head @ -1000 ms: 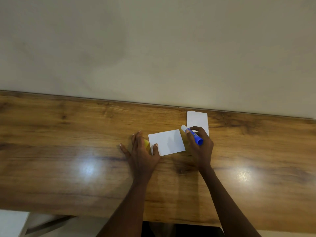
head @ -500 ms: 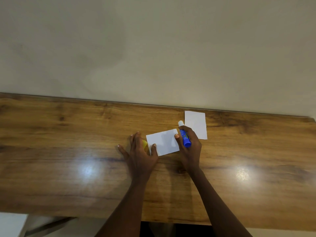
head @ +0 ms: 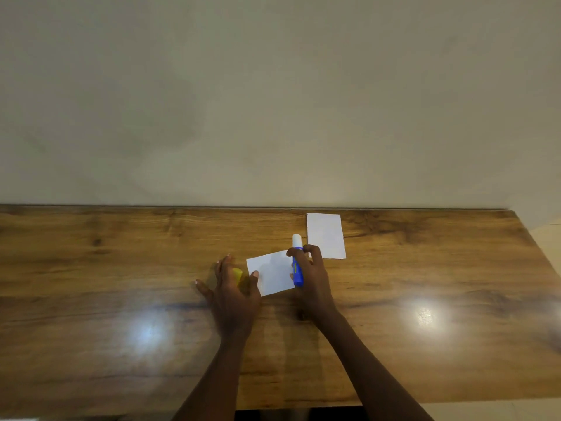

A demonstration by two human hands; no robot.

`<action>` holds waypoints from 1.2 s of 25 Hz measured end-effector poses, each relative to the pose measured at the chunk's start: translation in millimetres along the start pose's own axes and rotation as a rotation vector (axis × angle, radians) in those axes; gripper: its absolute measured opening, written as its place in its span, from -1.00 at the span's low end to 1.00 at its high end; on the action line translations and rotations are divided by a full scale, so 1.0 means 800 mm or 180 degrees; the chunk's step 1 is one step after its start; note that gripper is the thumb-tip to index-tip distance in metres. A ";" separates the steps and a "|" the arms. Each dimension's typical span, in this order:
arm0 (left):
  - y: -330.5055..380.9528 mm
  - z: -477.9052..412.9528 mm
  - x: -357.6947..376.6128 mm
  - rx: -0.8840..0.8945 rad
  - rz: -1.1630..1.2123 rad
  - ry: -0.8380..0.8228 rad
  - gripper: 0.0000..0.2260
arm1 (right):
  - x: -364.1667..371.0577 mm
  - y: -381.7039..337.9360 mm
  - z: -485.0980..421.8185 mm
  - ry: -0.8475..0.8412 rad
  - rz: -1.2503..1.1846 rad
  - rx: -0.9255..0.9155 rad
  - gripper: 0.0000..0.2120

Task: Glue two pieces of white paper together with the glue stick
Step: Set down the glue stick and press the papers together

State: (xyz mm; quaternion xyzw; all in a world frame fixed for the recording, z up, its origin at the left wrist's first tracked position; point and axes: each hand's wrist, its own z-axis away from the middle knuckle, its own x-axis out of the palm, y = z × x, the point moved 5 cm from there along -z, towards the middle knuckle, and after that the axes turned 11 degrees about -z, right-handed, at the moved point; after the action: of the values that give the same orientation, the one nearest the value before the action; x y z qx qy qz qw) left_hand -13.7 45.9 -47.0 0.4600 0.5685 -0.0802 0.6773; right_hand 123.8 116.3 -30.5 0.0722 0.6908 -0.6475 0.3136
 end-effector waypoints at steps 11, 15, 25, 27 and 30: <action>0.012 0.002 -0.028 -0.0561 0.1300 -0.0286 -0.67 | -0.047 -0.020 0.010 0.0550 -0.0298 -0.0487 -0.57; 0.107 0.041 -0.004 0.0128 0.1377 -0.0526 -0.77 | -0.134 0.002 0.030 0.1533 -0.0732 -0.0514 -0.76; 0.261 0.132 0.134 0.1440 0.0116 -0.1294 -0.63 | -0.262 0.122 0.054 0.1684 -0.1946 0.0461 -0.30; 0.255 0.127 0.144 0.1550 -0.0126 -0.1311 -0.63 | -0.260 0.137 0.054 0.1625 -0.1791 0.0487 -0.27; 0.249 0.129 0.146 0.1789 -0.0352 -0.1220 -0.59 | -0.255 0.151 0.057 0.1639 -0.1707 0.0457 -0.26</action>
State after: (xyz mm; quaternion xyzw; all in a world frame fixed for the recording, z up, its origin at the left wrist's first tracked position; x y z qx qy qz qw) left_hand 223.8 132.7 -46.5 0.5737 0.4107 -0.3552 0.6133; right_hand 362.0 154.4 -24.2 0.0709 0.6942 -0.7140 -0.0568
